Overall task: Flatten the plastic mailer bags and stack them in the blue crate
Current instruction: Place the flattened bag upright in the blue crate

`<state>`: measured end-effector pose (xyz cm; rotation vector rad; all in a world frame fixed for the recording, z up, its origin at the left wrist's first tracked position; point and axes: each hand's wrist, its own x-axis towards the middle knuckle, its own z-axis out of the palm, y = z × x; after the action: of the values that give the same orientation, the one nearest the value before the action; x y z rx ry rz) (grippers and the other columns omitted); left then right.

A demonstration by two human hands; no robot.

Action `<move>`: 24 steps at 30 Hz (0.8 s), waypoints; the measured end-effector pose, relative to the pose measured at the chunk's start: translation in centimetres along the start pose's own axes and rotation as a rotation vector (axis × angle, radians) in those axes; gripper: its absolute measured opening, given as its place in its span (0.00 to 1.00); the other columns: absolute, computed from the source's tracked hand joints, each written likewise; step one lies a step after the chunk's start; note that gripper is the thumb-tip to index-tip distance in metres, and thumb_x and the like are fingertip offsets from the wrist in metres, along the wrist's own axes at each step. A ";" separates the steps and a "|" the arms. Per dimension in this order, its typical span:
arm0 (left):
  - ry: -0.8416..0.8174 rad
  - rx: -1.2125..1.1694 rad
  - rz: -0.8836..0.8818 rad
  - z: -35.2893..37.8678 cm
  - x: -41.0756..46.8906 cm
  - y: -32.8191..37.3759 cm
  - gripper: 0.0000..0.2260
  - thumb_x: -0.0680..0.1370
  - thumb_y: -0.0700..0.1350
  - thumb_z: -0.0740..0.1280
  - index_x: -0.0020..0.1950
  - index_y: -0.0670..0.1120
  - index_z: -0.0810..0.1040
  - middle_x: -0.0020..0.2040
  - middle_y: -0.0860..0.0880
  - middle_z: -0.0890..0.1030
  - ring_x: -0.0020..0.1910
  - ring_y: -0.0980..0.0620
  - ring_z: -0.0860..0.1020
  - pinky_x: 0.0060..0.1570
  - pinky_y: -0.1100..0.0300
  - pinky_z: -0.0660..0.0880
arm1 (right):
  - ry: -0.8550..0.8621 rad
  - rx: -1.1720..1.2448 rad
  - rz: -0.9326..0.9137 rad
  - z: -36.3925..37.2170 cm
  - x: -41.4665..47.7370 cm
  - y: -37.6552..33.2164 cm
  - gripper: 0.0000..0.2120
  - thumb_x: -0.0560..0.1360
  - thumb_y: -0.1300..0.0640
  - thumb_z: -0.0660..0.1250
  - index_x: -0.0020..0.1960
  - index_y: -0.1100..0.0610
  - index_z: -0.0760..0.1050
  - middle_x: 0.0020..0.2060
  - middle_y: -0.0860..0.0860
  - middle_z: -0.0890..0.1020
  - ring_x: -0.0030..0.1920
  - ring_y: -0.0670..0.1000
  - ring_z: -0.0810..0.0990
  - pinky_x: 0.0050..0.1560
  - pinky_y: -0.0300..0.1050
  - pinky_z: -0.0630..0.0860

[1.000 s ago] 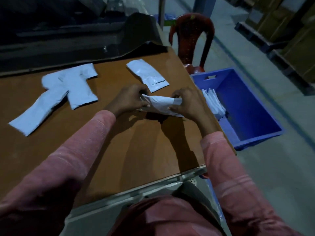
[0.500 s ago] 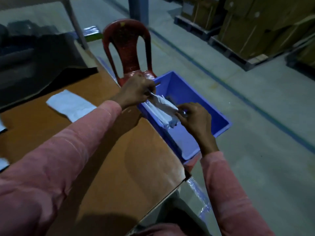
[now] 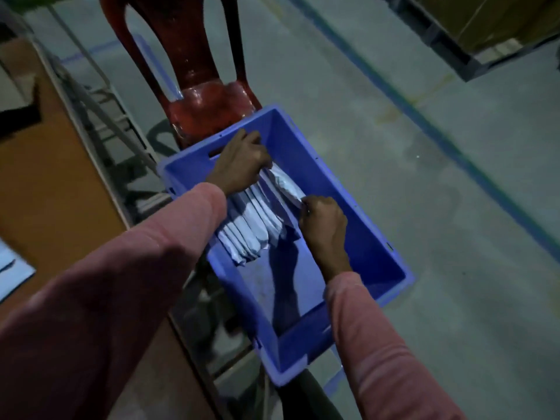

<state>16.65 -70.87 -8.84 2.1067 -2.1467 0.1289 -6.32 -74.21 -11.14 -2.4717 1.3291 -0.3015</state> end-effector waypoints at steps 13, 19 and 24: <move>-0.176 -0.245 -0.426 10.5 1.3 -3.4 0.11 0.72 0.36 0.73 0.52 0.48 0.87 0.50 0.42 0.85 0.54 0.36 0.79 0.50 0.48 0.75 | -0.327 0.089 0.015 9.8 4.5 1.7 0.14 0.80 0.51 0.64 0.61 0.57 0.74 0.53 0.60 0.82 0.57 0.63 0.77 0.49 0.55 0.75; -0.096 -0.235 -0.598 11.9 -0.7 1.0 0.21 0.73 0.39 0.70 0.65 0.49 0.82 0.62 0.47 0.83 0.63 0.41 0.75 0.60 0.46 0.65 | -0.475 0.397 0.079 11.7 7.2 2.0 0.27 0.85 0.44 0.56 0.79 0.56 0.63 0.77 0.56 0.69 0.74 0.58 0.69 0.72 0.54 0.67; -0.172 -0.231 -0.874 14.0 -3.3 4.6 0.30 0.80 0.54 0.65 0.82 0.48 0.63 0.82 0.44 0.61 0.80 0.38 0.58 0.73 0.34 0.59 | -0.635 0.493 0.083 12.5 9.5 1.5 0.26 0.86 0.47 0.55 0.82 0.54 0.60 0.80 0.52 0.63 0.79 0.52 0.62 0.78 0.44 0.56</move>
<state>11.65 -69.68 -23.02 2.7322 -1.0467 -0.3755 1.84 -80.75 -23.01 -1.8628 0.9378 0.1570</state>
